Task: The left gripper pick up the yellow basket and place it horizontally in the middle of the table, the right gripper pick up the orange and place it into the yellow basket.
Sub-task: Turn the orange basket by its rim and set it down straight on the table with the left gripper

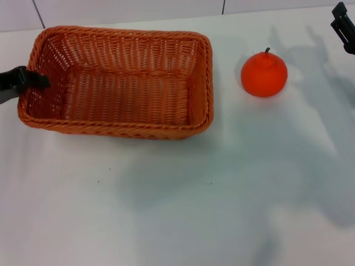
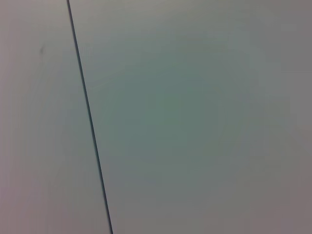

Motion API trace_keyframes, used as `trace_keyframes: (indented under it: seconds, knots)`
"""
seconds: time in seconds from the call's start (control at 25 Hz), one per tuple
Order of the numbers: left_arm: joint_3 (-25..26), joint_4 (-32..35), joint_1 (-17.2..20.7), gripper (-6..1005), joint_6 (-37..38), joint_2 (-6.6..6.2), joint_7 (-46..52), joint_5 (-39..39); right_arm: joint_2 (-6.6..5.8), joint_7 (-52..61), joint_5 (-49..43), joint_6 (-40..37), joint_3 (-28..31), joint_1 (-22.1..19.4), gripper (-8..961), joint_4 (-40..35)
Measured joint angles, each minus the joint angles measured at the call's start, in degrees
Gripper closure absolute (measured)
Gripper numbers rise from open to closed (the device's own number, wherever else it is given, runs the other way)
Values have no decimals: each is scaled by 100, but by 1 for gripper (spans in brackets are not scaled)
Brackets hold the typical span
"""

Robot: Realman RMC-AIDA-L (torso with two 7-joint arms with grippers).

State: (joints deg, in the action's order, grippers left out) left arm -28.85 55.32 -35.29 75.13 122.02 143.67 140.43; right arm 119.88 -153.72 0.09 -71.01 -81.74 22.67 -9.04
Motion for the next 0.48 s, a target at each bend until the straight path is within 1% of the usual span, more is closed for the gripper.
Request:
trace_keyframes:
  seconds: [0.48]
  knots:
    - [4,14,50,850,-136,36,3,-4,0,0,-1,8,0,9,13,17]
